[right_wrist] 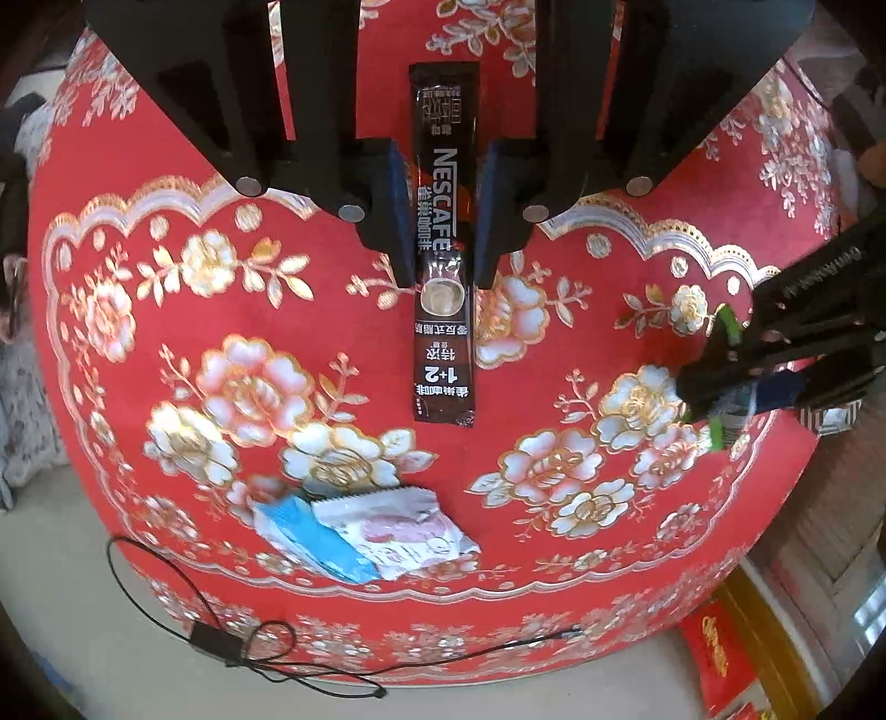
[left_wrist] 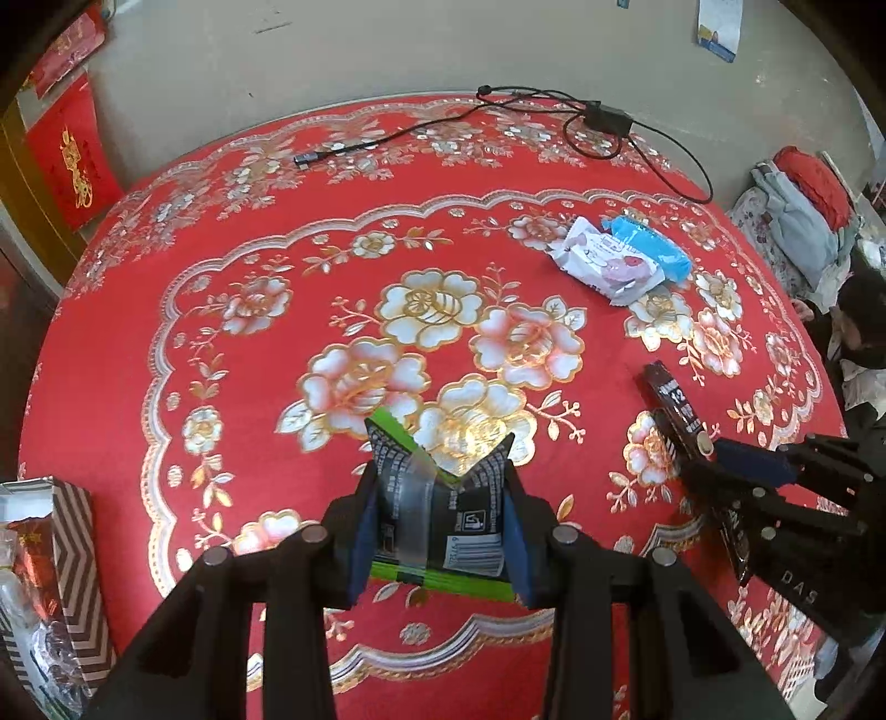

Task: Organize snacks
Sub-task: 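Lift the grey-green packet and Nescafe stick and carry them toward the white box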

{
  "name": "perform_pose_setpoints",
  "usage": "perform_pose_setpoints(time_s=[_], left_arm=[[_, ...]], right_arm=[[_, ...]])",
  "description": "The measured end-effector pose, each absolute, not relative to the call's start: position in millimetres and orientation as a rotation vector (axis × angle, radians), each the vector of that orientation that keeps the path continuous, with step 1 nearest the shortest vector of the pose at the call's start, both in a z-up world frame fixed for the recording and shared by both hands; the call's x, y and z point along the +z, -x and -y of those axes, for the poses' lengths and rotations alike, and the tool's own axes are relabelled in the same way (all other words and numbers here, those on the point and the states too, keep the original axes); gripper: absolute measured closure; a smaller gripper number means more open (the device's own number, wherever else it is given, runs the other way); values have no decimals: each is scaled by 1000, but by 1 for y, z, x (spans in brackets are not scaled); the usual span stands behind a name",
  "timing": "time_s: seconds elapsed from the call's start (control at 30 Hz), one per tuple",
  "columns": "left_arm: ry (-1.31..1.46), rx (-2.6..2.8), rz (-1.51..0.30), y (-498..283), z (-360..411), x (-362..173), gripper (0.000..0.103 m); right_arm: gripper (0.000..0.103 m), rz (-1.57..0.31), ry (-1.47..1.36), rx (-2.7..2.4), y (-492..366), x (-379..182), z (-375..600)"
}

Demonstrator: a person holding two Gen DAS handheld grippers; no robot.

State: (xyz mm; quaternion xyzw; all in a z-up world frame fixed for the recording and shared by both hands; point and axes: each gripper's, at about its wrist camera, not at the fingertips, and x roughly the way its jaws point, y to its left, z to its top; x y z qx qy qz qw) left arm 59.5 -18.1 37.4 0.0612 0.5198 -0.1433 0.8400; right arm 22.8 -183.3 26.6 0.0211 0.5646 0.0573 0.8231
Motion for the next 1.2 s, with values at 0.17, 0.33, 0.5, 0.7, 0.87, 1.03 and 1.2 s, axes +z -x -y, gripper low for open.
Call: perform_pose_setpoints(time_s=[0.17,0.33,0.5,0.7,0.87,1.03,1.2], left_arm=[[-130,-302,-1093,-53,7,42,62],[-126,-283,-1084,-45,-10,47,62],[-105,-243,-1070,-39,-32,53,62],[-81,-205,-1056,-30,-58,60,62],[-59,-163,-1042,-21,-81,66,62],[-37,-117,-1028,-12,-106,72,62],[-7,-68,-1018,-3,-133,77,62]], right_arm=[[83,-1181,-75,141,-11,33,175],[83,-1164,-52,186,-9,43,149],[83,-1141,-10,240,-12,53,119],[83,-1132,29,293,-13,61,88],[83,-1121,64,344,-13,68,60],[83,-1111,97,397,-13,75,32],[83,-1098,135,460,-14,84,-1]])
